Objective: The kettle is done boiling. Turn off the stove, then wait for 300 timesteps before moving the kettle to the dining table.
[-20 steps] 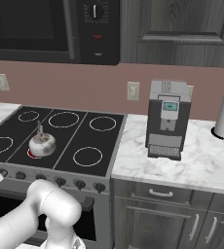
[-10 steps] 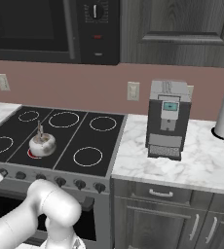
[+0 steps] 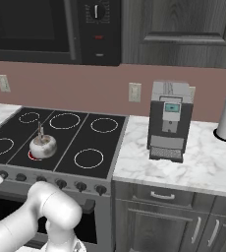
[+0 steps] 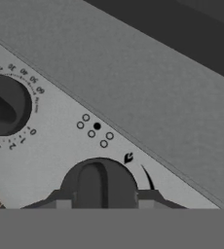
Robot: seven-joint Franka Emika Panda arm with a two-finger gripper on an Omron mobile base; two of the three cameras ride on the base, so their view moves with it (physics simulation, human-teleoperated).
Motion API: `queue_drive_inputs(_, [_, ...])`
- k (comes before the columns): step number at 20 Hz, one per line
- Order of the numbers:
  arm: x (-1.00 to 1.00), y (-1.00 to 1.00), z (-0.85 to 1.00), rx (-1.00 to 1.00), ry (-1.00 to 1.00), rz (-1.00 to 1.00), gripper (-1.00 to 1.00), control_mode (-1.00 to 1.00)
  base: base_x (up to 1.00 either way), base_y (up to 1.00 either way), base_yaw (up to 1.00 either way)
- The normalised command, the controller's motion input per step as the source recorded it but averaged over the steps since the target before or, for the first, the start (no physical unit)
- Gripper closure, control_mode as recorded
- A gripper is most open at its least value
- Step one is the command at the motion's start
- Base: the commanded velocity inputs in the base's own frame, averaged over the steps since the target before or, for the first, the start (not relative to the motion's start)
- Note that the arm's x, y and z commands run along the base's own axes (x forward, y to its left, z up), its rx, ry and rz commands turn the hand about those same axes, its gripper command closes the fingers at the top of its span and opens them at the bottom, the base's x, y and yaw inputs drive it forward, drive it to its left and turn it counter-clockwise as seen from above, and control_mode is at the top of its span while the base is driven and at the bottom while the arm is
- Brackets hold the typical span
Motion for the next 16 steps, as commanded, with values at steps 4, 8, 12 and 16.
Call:
queue_drive_inputs(4, [0.04,0.00,0.00,0.00,0.00,0.00,1.00,-1.00,0.00,0.00,0.00])
queue_drive_inputs(8, [0.00,-0.11,0.00,0.09,-0.01,0.00,1.00,-1.00,0.00,0.00,0.00])
queue_drive_inputs(12, [0.00,-0.31,0.00,0.24,0.00,0.00,1.00,-1.00,0.00,0.00,0.00])
queue_drive_inputs(16, [0.00,-0.30,0.00,0.26,0.00,0.00,1.00,-1.00,0.00,0.00,0.00])
